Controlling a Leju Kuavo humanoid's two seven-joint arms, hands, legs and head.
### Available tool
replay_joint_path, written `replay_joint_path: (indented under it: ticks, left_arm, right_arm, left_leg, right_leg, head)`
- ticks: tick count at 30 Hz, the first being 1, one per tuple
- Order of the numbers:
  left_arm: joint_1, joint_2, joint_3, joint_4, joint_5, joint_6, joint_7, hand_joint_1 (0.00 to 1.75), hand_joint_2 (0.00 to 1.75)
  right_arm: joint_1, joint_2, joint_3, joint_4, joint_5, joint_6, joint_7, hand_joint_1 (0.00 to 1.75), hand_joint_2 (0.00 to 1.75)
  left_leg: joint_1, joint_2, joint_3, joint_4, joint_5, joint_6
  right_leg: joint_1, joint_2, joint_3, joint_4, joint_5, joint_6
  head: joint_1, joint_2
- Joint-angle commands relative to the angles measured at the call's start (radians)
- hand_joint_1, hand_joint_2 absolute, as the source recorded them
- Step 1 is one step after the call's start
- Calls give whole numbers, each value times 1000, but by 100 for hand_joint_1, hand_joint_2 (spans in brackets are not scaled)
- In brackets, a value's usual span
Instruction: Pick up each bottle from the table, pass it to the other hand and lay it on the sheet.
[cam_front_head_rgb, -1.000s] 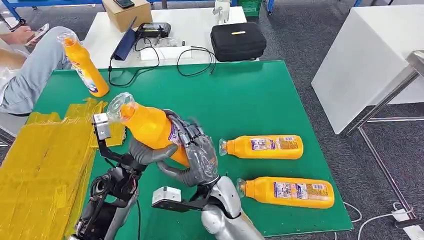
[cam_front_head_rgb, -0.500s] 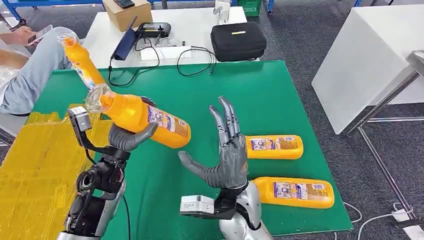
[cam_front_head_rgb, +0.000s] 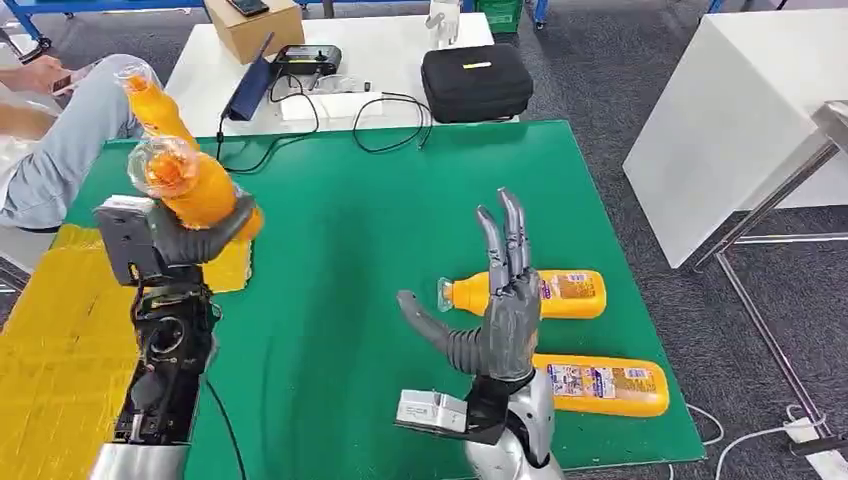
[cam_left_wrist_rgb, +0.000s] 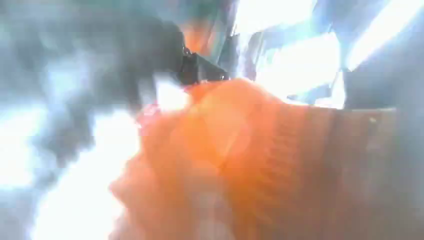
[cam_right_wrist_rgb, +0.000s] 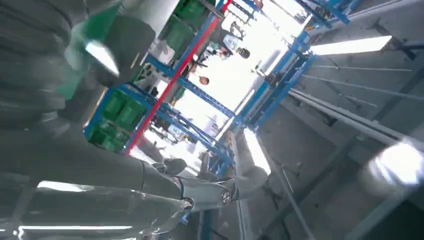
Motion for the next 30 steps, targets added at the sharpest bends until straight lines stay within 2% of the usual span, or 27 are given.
replay_joint_path:
  ticks: [1, 2, 4, 5, 7, 9, 11, 14, 20, 25, 30]
  left_arm:
    - [-145, 116, -72, 273, -946, 234, 247, 175, 175]
    - [-153, 139, -78, 327, -1006, 234, 258, 175, 175]
    - [-153, 139, -78, 327, -1006, 234, 258, 175, 175]
    - [-161, 198, -138, 399, -1094, 234, 328, 175, 175]
    - [-181, 296, -300, 504, -1094, 230, 448, 175, 175]
    - [-201, 341, -358, 625, -1094, 226, 467, 175, 175]
    - [-201, 356, -362, 683, -1094, 234, 468, 175, 175]
    - [-204, 366, -336, 809, -1094, 213, 432, 175, 175]
    - [-203, 360, -330, 818, -1094, 223, 426, 175, 175]
    - [-186, 340, -239, 894, -1057, 82, 370, 175, 175]
    - [-186, 336, -217, 907, -1040, 62, 354, 175, 175]
  right_arm:
    - [-25, -128, -38, -116, -87, 12, 68, 0, 175]
    - [-25, -148, -53, -131, -126, 31, 69, 0, 175]
    - [-25, -148, -53, -131, -126, 31, 69, 0, 175]
    - [-26, -165, -59, -137, -176, 65, 72, 0, 175]
    - [-24, -185, -88, -142, -242, 100, 63, 0, 175]
    - [-15, -200, -129, -152, -306, 130, 60, 0, 175]
    - [-12, -209, -159, -153, -348, 147, 41, 0, 175]
    - [4, -210, -221, -157, -375, 155, 34, 0, 175]
    - [9, -207, -227, -158, -383, 159, 31, 0, 175]
    - [16, -198, -249, -141, -374, 173, 33, 0, 175]
    - [13, -195, -248, -137, -371, 176, 33, 0, 175]
  left_leg:
    - [0, -3, 4, -1, -1, 0]
    - [0, -2, 7, -1, -1, 0]
    - [0, 1, 7, -1, -2, 0]
    - [-1, 0, 5, -1, -1, 0]
    - [-1, 0, 5, -1, -1, 0]
    - [-1, 1, 6, -2, -1, 0]
    - [0, 2, 8, -2, -1, -1]
    - [0, 4, 7, -1, -2, 0]
    - [1, 3, 5, 0, -3, 0]
    - [0, 4, 4, -1, -1, 0]
    - [1, 3, 5, 0, -3, -1]
  right_leg:
    - [0, -3, 6, -1, -1, 1]
    - [0, -2, 8, -2, -1, 1]
    - [0, 0, 8, -2, -1, 1]
    - [0, 0, 6, -1, -1, 1]
    - [0, 0, 5, -1, 0, 0]
    - [0, 0, 5, -2, -1, 0]
    - [0, 0, 8, -2, -1, 0]
    - [0, 2, 6, -1, -1, 0]
    - [1, 2, 5, 0, -2, 1]
    - [0, 3, 3, -1, -1, 1]
    - [1, 2, 5, -1, -2, 0]
  head:
    - [0, 0]
    - [0, 0]
    - [0, 0]
    - [0, 0]
    - [0, 0]
    - [0, 0]
    - [0, 0]
    - [0, 0]
    - [0, 0]
    - [0, 0]
    - [0, 0]
